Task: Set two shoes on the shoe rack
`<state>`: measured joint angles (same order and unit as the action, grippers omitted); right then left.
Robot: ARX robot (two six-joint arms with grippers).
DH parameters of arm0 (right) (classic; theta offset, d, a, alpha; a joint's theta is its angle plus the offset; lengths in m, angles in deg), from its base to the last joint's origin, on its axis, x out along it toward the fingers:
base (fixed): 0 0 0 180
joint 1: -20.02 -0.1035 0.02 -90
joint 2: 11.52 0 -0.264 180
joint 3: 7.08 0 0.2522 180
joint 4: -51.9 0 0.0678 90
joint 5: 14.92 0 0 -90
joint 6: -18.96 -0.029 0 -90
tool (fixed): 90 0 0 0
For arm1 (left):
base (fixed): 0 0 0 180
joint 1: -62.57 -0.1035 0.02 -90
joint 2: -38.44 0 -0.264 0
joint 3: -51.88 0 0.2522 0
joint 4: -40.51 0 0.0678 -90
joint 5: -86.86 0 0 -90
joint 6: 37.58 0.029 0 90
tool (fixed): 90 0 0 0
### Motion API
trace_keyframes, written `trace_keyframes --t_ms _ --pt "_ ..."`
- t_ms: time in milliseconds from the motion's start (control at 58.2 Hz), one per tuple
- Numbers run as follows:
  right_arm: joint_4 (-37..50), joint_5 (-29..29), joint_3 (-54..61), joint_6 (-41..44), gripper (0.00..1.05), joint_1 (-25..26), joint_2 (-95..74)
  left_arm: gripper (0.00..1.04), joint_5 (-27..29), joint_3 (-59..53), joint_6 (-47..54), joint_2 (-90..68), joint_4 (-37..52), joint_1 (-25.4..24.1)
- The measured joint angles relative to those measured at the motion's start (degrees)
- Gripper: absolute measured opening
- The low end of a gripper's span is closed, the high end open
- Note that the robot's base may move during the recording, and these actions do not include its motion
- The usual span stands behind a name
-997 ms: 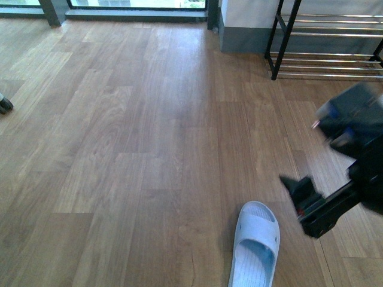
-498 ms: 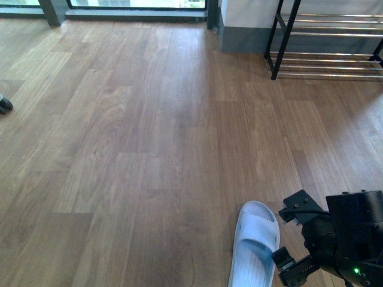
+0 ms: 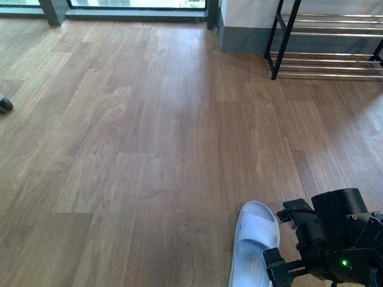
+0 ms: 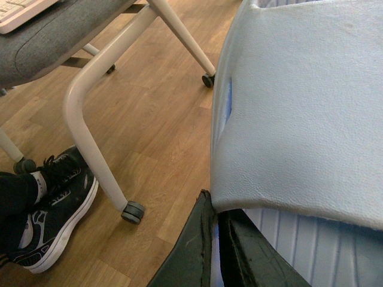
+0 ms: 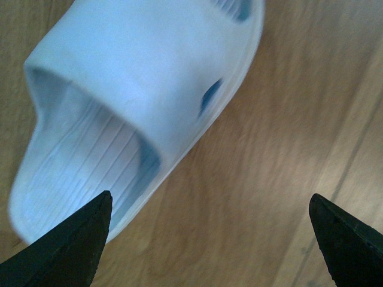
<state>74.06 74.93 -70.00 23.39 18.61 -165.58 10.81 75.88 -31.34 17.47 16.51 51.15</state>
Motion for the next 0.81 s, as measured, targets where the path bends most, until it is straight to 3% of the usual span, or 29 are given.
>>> trace_keyframes --t_ms 447,808 --pt "-1.2 -6.9 -2.3 -8.0 0.95 1.0 -1.0 0.02 0.0 0.0 0.0 0.0 0.0 0.0" --pt "-0.4 -8.8 -6.2 -10.9 0.95 2.5 -5.4 0.02 0.0 0.0 0.0 0.0 0.0 0.0"
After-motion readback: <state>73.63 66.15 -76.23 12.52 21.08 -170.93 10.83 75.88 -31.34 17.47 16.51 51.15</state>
